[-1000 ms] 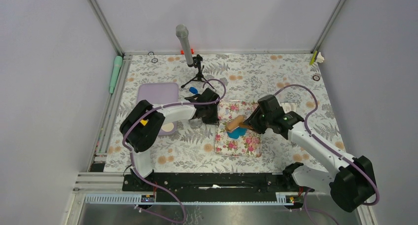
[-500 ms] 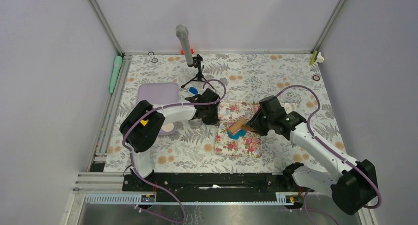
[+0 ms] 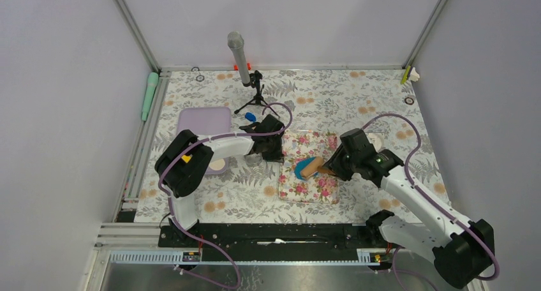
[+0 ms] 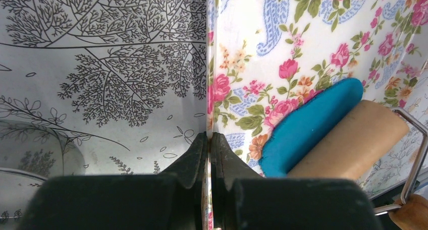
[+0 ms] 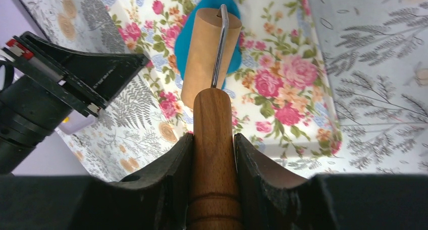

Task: Roll out the dumpling wrappers from the dough
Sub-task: Flatten out the dough on the work surface.

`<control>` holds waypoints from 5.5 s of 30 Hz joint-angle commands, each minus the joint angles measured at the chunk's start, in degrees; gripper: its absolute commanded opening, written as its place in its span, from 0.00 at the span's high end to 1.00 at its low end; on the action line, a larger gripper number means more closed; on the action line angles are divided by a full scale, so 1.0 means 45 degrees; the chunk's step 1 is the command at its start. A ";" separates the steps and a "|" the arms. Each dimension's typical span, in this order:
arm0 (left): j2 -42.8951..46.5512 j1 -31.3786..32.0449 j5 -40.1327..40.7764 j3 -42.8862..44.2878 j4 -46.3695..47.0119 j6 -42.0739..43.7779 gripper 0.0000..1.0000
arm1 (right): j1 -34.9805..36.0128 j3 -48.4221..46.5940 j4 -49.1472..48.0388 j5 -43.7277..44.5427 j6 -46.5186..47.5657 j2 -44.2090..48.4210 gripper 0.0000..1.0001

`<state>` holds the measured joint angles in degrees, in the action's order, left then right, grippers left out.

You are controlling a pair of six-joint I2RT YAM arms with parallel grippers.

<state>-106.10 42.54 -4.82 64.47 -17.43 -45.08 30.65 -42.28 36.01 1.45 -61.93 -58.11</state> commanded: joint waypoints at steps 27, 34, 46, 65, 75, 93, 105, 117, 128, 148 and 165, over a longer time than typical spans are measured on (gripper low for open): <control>0.0981 -0.0101 0.0830 -0.0379 -0.0130 -0.0256 1.00 | 0.0161 -0.0959 0.3948 0.0955 0.0702 -0.1035 1.00; 0.0952 -0.0100 0.0803 -0.0313 -0.0179 -0.0256 1.00 | 0.0180 -0.2283 0.5671 0.1333 0.0451 -0.2775 1.00; 0.1325 -0.0117 0.0792 -0.0498 -0.0025 -0.0028 1.00 | 0.0180 -0.1417 0.4110 0.1496 0.0011 -0.4184 1.00; 0.1084 -0.0116 -0.0150 -0.0437 0.0285 0.0378 1.00 | 0.0161 -0.0409 0.2901 0.1743 -0.0624 -0.5448 1.00; 0.1100 -0.0099 -0.0326 -0.0479 0.0301 0.0448 1.00 | 0.0159 -0.0246 0.2076 0.1793 -0.0599 -0.6412 1.00; 0.0923 -0.0113 0.0058 -0.0190 0.0071 0.0115 1.00 | 0.0312 -0.2973 0.2807 0.0071 0.1141 -0.1763 1.00; 0.0901 -0.0103 -0.0108 -0.0276 0.0026 0.0242 1.00 | 0.0317 -0.0897 0.1753 -0.0811 0.0738 -0.2485 1.00; 0.0828 -0.0103 -0.0194 -0.0186 0.0024 0.0348 1.00 | 0.0353 -0.3738 0.2817 -0.1179 0.1580 -0.2442 1.00; 0.0916 -0.0100 -0.0057 -0.0183 -0.0013 0.0340 1.00 | 0.0588 -0.4139 0.2148 -0.1404 0.2249 -0.4249 1.00; 0.0943 -0.0128 0.0019 -0.0250 -0.0008 0.0356 1.00 | 0.0622 -0.1640 0.2143 -0.0577 0.2332 -0.5126 1.00; 0.0973 -0.0643 0.0157 -0.0510 0.0026 0.0213 1.00 | 0.1318 -0.1081 0.4579 0.0985 0.2454 -0.3893 1.00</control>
<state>-103.57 41.69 -6.22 62.19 -19.62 -44.18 35.90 -51.75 33.56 -3.73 -54.30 -73.76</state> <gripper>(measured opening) 0.032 0.391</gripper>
